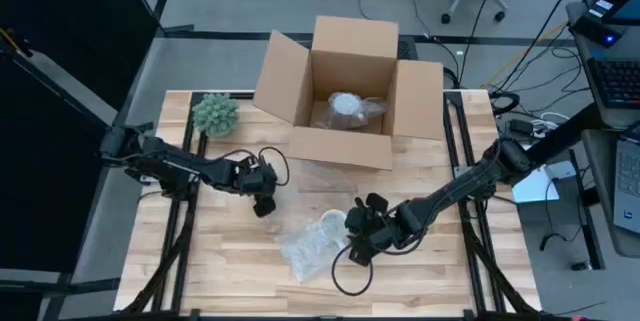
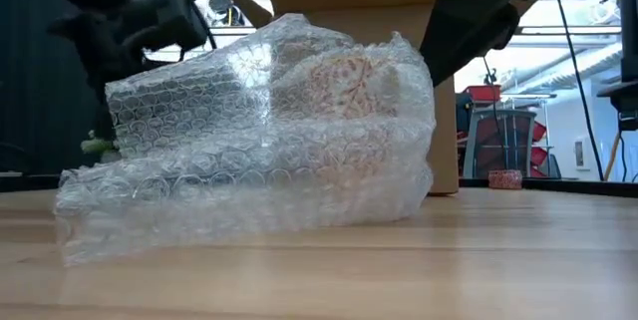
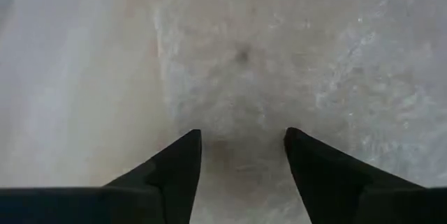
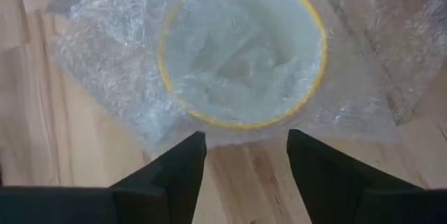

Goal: Wrap mug
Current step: Wrap the orange mug with bubble wrap

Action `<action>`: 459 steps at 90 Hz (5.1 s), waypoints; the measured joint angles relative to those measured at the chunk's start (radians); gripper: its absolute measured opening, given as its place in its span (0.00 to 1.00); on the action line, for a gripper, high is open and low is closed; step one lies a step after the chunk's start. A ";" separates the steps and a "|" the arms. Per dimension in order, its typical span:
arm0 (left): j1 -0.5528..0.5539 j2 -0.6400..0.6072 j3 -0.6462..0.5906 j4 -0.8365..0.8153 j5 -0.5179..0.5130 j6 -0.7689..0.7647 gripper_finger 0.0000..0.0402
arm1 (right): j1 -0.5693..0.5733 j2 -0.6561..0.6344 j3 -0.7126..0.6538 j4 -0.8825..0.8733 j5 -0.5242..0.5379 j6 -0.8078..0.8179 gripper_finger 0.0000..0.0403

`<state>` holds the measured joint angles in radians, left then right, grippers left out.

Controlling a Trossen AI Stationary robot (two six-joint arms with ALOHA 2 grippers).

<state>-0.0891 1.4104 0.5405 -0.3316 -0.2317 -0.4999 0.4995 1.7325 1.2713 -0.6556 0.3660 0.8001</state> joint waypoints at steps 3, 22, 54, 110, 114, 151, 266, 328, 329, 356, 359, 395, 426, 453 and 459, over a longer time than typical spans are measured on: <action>0.000 -0.002 -0.015 0.021 0.000 -0.012 0.47 | 0.000 0.000 0.000 0.000 0.000 0.000 0.47; 0.000 -0.006 -0.047 0.078 0.000 -0.043 0.45 | 0.000 0.000 0.000 0.000 0.000 -0.004 0.47; -0.017 -0.004 -0.006 0.043 0.030 -0.039 0.45 | -0.003 0.000 0.000 0.001 0.008 -0.019 0.47; 0.002 -0.119 0.022 -0.105 -0.030 -0.019 0.45 | -0.003 0.000 0.000 0.003 0.008 -0.029 0.47; 0.009 -0.105 0.009 -0.084 -0.027 -0.019 0.45 | -0.003 0.000 0.000 0.008 0.008 -0.029 0.47; 0.022 -0.006 -0.058 0.126 0.018 -0.017 0.36 | -0.003 0.000 0.000 0.047 0.008 -0.038 0.47; -0.252 -0.135 0.183 0.282 -0.013 0.066 0.00 | -0.009 0.018 0.000 0.076 0.059 -0.158 0.47; -0.283 0.113 0.184 0.860 0.117 0.194 0.00 | -0.022 0.040 0.001 0.137 0.059 -0.212 0.47; -0.283 0.121 0.184 0.869 0.118 0.194 0.00 | -0.022 0.040 0.001 0.137 0.059 -0.211 0.47; -0.268 0.288 0.223 0.894 0.135 0.194 0.00 | -0.022 0.041 0.000 0.141 0.061 -0.215 0.47; -0.268 0.294 0.224 0.898 0.135 0.194 0.00 | -0.023 0.041 0.000 0.142 0.060 -0.216 0.47; -0.258 0.298 0.225 0.902 0.143 0.193 0.00 | -0.026 0.042 -0.001 0.155 0.056 -0.211 0.50; -0.258 0.298 0.225 0.899 0.153 0.199 0.00 | -0.016 -0.052 0.211 -0.037 -0.197 -0.240 0.60; -0.258 0.298 0.225 0.894 0.168 0.225 0.00 | -0.086 -0.043 0.272 0.006 0.126 -0.327 0.59; -0.257 0.298 0.224 0.892 0.172 0.224 0.00 | -0.114 -0.005 0.270 -0.047 0.119 -0.296 0.59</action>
<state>-0.3466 1.7084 0.7647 0.5602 -0.0598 -0.2756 0.3851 1.7279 1.5410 -0.7022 0.4848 0.5043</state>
